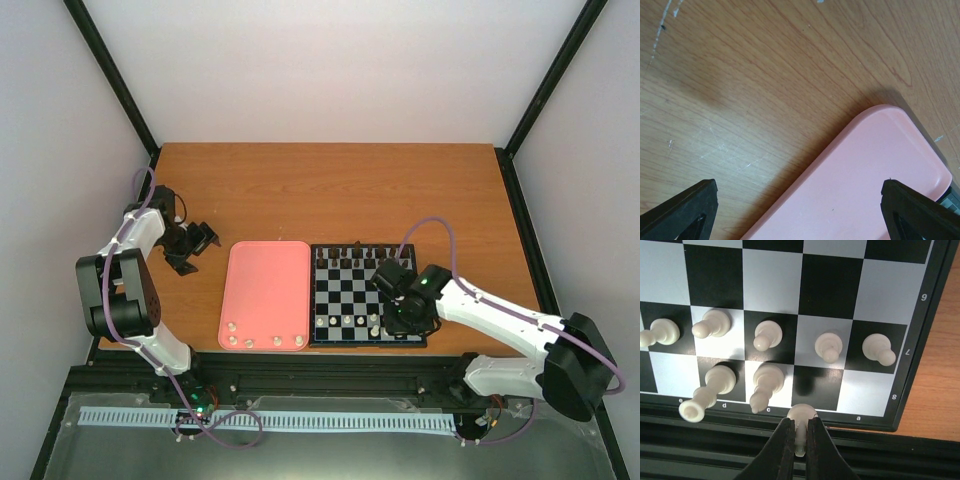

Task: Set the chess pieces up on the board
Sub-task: Place the chess piece on the chessboard.

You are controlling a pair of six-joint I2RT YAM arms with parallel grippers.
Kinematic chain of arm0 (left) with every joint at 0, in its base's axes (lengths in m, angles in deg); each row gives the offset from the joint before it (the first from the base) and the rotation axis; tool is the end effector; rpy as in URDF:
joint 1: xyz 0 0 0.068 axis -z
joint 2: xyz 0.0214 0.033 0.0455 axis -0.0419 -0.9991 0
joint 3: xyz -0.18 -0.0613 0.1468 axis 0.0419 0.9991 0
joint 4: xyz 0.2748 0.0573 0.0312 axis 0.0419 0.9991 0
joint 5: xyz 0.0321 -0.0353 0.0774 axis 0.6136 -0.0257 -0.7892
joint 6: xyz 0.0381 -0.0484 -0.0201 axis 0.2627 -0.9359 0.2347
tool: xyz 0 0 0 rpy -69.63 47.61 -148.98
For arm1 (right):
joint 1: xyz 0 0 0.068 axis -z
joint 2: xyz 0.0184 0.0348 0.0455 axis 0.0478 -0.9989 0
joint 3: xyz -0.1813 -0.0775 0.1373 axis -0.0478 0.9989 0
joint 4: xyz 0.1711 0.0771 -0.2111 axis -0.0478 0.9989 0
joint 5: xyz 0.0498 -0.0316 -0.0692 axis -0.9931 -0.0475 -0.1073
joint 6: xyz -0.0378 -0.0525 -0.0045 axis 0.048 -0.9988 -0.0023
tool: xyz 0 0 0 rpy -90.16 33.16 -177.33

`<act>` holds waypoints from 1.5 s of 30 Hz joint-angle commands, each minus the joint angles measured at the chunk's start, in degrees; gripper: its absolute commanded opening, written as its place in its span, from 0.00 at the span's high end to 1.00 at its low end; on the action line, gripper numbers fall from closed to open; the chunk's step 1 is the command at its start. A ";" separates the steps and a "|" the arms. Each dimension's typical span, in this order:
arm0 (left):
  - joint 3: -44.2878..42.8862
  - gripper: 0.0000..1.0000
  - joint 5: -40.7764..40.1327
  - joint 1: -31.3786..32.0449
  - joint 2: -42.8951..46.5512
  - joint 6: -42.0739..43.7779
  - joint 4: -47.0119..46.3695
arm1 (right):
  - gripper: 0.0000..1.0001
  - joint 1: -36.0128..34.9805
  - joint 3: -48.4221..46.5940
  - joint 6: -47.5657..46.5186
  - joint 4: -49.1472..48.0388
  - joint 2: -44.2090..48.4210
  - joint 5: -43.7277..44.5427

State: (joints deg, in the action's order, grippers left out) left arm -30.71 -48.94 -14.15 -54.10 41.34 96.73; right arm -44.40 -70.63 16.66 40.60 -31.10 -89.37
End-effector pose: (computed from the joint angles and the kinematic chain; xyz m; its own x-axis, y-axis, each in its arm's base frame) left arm 0.3104 0.0480 0.1429 -0.7089 -0.7018 0.0700 -0.6791 0.6525 -0.3362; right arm 0.1450 0.1557 0.1507 -0.9958 -0.0582 -0.0702 -0.0621 0.9965 0.0551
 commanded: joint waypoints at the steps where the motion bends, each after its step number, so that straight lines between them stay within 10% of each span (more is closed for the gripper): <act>1: -1.69 0.00 0.46 -0.32 -0.48 0.31 0.39 | 0.97 0.38 1.26 1.51 -3.50 -1.51 1.37; 45: -2.04 0.00 0.56 -0.34 -1.95 0.57 0.29 | 0.95 3.36 2.20 -1.86 -5.15 -6.60 1.10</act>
State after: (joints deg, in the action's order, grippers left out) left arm -30.73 -48.85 -14.15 -55.07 41.36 96.73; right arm -41.58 -68.73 15.24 36.60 -36.69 -88.00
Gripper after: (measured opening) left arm 0.998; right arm 0.050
